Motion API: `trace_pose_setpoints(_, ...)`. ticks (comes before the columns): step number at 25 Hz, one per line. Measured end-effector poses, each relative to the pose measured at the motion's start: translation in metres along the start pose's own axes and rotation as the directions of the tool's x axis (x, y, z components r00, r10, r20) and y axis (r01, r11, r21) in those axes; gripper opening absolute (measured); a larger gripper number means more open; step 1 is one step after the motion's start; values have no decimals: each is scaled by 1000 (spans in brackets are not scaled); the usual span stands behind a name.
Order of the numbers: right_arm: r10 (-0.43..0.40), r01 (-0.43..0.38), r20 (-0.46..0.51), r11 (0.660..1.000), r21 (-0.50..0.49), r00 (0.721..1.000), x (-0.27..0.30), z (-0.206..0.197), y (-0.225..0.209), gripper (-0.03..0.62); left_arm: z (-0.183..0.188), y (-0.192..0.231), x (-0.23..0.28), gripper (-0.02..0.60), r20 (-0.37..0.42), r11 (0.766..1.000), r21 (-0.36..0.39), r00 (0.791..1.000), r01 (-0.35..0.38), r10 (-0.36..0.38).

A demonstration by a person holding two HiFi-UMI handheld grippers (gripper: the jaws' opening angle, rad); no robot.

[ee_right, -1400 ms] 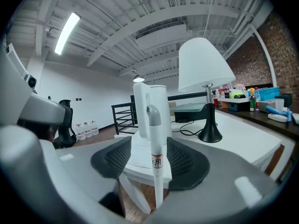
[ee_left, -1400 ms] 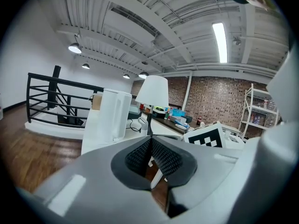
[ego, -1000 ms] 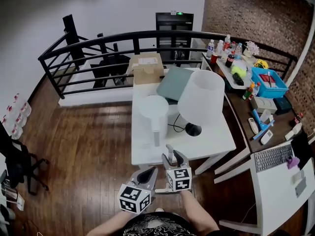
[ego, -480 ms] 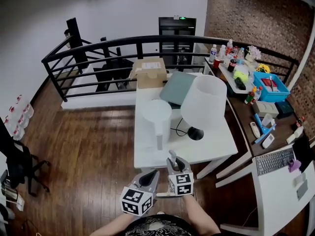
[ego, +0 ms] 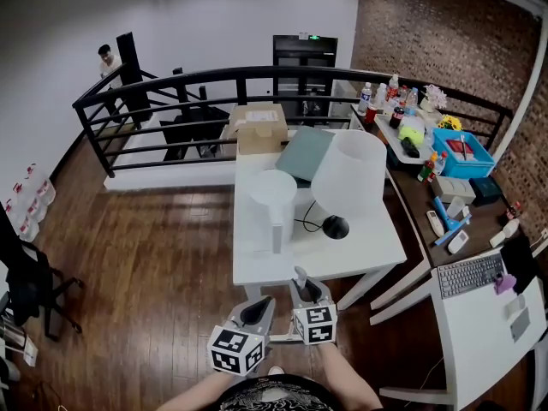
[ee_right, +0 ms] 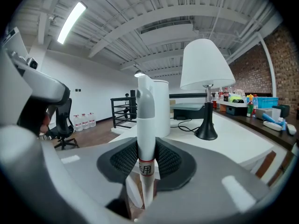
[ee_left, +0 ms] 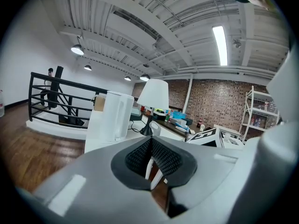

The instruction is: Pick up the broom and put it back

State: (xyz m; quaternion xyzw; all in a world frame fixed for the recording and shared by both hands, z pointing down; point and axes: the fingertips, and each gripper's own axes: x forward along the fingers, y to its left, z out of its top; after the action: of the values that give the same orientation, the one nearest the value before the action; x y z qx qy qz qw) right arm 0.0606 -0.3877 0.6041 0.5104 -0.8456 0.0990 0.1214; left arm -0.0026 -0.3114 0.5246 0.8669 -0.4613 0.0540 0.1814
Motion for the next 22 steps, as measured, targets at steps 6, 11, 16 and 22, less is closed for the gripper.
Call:
trace_pose_setpoints(6,-43,42,32,999,8,999,-34,11,5,95,3,-14,-16,5,4,999,21,999,32,-32)
trace_pose_setpoints(11,-76,75,75,997,18,994,-61,31,11,95,8,-18,-34,5,17,999,29,999,35,-36)
trace_pose_setpoints(16,-89,88,143,996,9,986,-91,71,19,95,20,-17,-48,5,43,999,27,999,22,-24)
trace_pose_setpoints(22,-98,102,195,995,-10,976,-124,107,32,95,39,-15,-64,5,88,1000,27,996,3,-5)
